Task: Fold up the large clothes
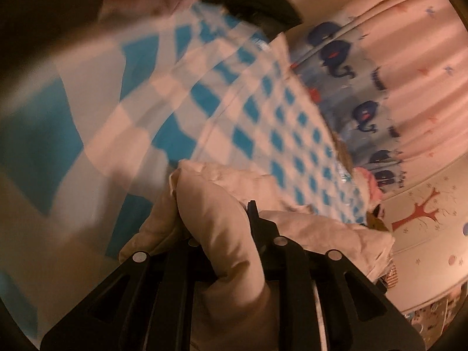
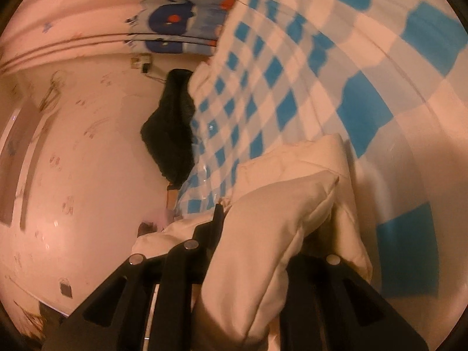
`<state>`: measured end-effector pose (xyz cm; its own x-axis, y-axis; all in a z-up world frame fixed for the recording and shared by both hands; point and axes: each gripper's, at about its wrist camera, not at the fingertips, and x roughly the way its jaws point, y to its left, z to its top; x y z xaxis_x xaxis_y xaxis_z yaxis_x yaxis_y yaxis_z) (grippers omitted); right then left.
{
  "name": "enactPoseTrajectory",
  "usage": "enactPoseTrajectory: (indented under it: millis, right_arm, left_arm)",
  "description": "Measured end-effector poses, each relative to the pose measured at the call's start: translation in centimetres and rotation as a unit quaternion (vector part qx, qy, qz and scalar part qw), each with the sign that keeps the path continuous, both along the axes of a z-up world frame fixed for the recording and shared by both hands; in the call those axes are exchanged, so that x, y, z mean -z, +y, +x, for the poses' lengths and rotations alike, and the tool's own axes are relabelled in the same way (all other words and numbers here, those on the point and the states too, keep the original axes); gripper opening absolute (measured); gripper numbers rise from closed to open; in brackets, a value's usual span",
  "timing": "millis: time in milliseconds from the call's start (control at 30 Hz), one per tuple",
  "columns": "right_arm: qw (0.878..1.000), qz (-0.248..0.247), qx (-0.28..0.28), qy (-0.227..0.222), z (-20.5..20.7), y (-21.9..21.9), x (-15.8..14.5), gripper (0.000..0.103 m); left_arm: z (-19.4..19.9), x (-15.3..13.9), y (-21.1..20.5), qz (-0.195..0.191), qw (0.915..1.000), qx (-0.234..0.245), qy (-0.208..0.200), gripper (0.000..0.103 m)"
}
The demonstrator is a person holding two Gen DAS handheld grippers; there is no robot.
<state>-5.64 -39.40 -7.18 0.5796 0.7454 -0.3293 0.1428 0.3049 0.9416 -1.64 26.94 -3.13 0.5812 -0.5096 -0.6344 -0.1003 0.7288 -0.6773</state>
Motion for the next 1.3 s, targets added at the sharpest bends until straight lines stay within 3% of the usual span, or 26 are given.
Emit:
enactPoseTrajectory:
  millis: [67,133,233,300,367,467,533,600,667,700,733,833,867,900,933,1000,1033,1067,1100,1133,1167,1233,1300]
  right_arm:
    - [1.0,0.017,0.0,0.007,0.5,-0.3,0.1,0.027]
    - [0.999,0.042,0.001,0.009,0.7,-0.6,-0.1,0.049]
    - [0.997,0.073,0.007,0.002,0.8,-0.8,-1.3,0.071]
    - [0.997,0.074,0.012,0.001,0.7,-0.8,-2.2,0.076]
    - [0.997,0.073,0.016,-0.002,0.4,-0.6,-3.1,0.082]
    - [0.997,0.068,0.042,-0.021,-0.5,-1.1,-4.9,0.09]
    - [0.998,0.039,0.05,-0.019,-0.9,-1.2,-6.2,0.091]
    - [0.997,-0.053,0.031,-0.038,-1.4,0.1,-9.0,0.09]
    - [0.981,-0.179,-0.001,-0.07,-1.9,3.1,-11.9,0.091]
    - [0.966,-0.244,-0.02,-0.085,-2.1,5.1,-13.0,0.09]
    - [0.945,-0.308,-0.043,-0.1,-2.2,7.4,-13.7,0.09]
    - [0.874,-0.459,-0.12,-0.106,-1.1,14.3,-12.7,0.09]
    - [0.858,-0.486,-0.134,-0.101,-0.4,15.7,-11.7,0.09]
    - [0.85,-0.498,-0.143,-0.097,0.0,16.4,-10.8,0.09]
    - [0.841,-0.514,-0.146,-0.089,0.8,17.2,-9.7,0.09]
    - [0.824,-0.546,-0.137,-0.062,3.2,17.8,-7.0,0.09]
    - [0.821,-0.553,-0.134,-0.041,4.4,17.6,-5.3,0.091]
    - [0.828,-0.545,-0.131,-0.025,5.3,16.8,-3.5,0.093]
    - [0.84,-0.527,-0.128,-0.015,6.1,16.0,-2.4,0.096]
    - [0.857,-0.501,-0.122,-0.003,6.8,15.1,-1.4,0.096]
    - [0.865,-0.487,-0.119,0.013,7.6,14.6,-0.8,0.096]
    - [0.862,-0.489,-0.13,0.027,8.1,14.6,-0.8,0.096]
    - [0.867,-0.483,-0.125,0.016,7.7,14.3,-2.3,0.096]
  left_arm:
    - [1.0,0.3,0.0,-0.005,0.9998,0.003,0.018,0.016]
    - [2.1,-0.3,0.0,-0.012,0.9993,0.011,0.034,0.019]
    - [3.0,-2.5,0.3,-0.057,0.9981,0.017,0.014,0.041]
    - [3.6,-3.4,1.1,-0.125,0.9921,0.007,0.012,0.068]
    - [3.6,-4.1,2.2,-0.189,0.9817,-0.023,0.004,0.079]
    - [3.1,-5.9,2.9,-0.219,0.9738,-0.056,-0.023,0.085]
    - [2.3,-7.9,2.4,-0.187,0.9793,-0.063,-0.046,0.086]
    - [0.9,-10.9,-0.2,-0.118,0.9883,-0.019,-0.095,0.086]
    - [-1.0,-13.0,-4.2,-0.038,0.9878,0.061,-0.138,0.087]
    - [-2.1,-13.6,-8.3,0.026,0.9773,0.135,-0.161,0.087]
    - [-2.8,-13.6,-10.9,0.063,0.9675,0.177,-0.17,0.087]
    - [-4.3,-11.4,-20.1,0.168,0.9226,0.3,-0.175,0.087]
    - [-4.1,-10.4,-22.5,0.193,0.9098,0.324,-0.173,0.087]
    - [-3.5,-9.2,-24.6,0.212,0.9011,0.34,-0.166,0.087]
    - [-2.7,-8.3,-25.8,0.226,0.8992,0.341,-0.156,0.087]
    - [1.1,-5.5,-27.3,0.263,0.9081,0.308,-0.108,0.087]
    - [2.4,-4.1,-27.2,0.284,0.9116,0.284,-0.084,0.087]
    - [4.5,-1.9,-26.7,0.301,0.9166,0.258,-0.05,0.088]
    - [5.7,-0.1,-26.1,0.288,0.9232,0.253,-0.025,0.092]
    - [7.3,1.9,-25.0,0.245,0.9386,0.242,0.004,0.092]
    - [7.7,2.3,-24.9,0.234,0.9438,0.233,0.012,0.092]
    - [8.1,2.2,-25.3,0.247,0.9408,0.231,0.023,0.092]
    - [7.5,0.7,-25.0,0.246,0.9416,0.229,0.016,0.092]
